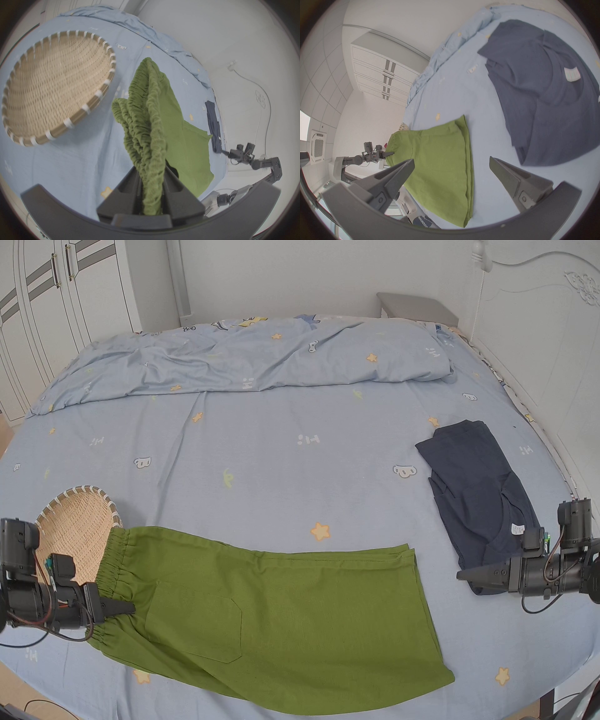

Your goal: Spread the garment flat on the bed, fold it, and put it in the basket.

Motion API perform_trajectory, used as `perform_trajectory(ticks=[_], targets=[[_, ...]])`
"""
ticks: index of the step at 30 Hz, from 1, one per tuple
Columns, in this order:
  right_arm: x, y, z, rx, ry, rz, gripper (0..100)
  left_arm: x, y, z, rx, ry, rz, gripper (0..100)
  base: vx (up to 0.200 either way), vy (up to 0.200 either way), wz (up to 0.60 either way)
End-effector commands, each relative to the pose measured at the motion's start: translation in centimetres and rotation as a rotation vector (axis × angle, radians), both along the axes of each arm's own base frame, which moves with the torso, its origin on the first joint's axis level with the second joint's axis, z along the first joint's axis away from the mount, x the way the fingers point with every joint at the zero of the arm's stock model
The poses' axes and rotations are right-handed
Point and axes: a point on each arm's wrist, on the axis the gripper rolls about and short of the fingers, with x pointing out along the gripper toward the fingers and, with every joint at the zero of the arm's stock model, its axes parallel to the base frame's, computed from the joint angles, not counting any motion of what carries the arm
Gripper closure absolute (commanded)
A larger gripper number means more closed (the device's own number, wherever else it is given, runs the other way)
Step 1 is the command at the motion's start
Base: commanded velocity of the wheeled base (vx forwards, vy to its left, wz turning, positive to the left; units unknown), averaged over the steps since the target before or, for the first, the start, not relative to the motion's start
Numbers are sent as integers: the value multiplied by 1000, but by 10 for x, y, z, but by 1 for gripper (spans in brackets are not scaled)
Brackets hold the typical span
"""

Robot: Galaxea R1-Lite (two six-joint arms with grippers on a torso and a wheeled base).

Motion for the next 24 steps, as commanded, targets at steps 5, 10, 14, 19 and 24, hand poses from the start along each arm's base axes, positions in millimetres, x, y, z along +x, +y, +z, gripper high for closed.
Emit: perform_trajectory(ticks=[5,10,14,19,24], targets=[[9,-2,47,-10,-135,-22,0,-9,-3,73,224,-92,-95,100,0,0,0],[8,2,46,-12,-129,-9,0,-12,12,70,304,-91,-33,100,0,0,0],[8,2,46,-11,-128,-8,0,-15,24,69,341,-91,-4,100,0,0,0],[7,2,46,-11,-128,-7,0,-17,14,67,333,-91,-62,100,0,0,0],[7,2,46,-13,-128,-9,0,-22,-6,73,308,-125,-131,100,0,0,0]])
